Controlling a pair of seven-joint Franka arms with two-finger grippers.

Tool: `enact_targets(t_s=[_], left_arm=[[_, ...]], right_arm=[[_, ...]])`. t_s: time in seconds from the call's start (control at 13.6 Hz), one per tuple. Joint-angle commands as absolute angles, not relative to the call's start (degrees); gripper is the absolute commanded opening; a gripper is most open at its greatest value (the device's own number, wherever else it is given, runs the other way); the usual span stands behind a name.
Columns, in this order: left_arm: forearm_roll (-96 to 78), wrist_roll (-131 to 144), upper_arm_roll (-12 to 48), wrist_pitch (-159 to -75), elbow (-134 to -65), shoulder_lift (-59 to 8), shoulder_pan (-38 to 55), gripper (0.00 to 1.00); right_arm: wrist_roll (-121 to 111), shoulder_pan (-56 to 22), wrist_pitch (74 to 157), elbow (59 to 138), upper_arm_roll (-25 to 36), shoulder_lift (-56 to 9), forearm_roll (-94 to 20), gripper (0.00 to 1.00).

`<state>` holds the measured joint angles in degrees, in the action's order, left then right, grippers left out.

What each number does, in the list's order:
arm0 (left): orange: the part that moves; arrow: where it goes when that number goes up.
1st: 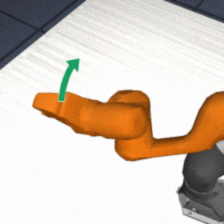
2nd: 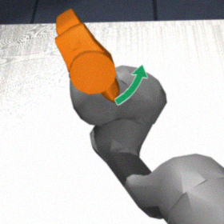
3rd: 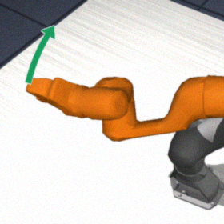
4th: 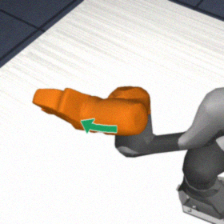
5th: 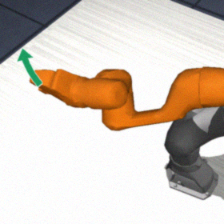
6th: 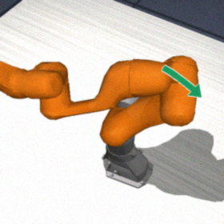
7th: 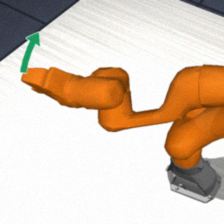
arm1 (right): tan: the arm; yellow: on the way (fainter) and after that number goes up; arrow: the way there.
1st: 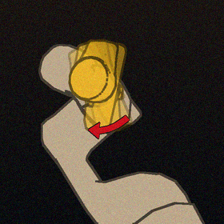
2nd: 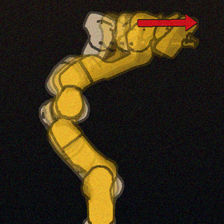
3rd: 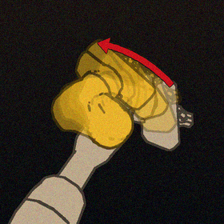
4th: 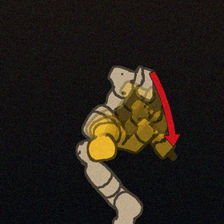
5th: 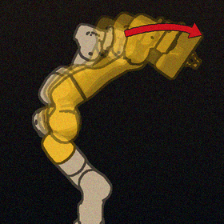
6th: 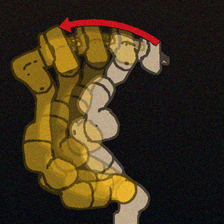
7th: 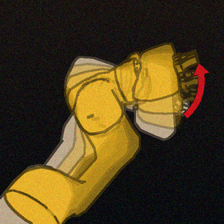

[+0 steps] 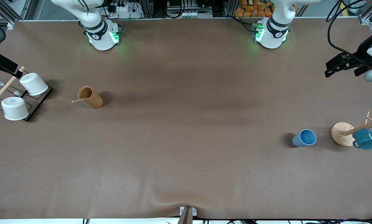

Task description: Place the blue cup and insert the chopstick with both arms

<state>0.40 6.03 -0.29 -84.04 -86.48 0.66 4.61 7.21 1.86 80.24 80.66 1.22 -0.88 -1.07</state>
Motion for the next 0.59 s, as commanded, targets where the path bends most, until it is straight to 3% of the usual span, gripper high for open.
enact_targets(t_s=[0.0,0.51], left_arm=[[1.6,6.8,0.2,-83.0,-85.1,0.3,4.0,1.00],[1.8,4.8,-0.4,-87.4,-87.6,-2.5,1.2,1.00]], right_arm=[[7.4,2.5,79.8,80.2,0.8,-1.1,-1.1,1.00],[6.9,2.4,79.9,80.2,0.7,-3.2,-1.1,1.00]])
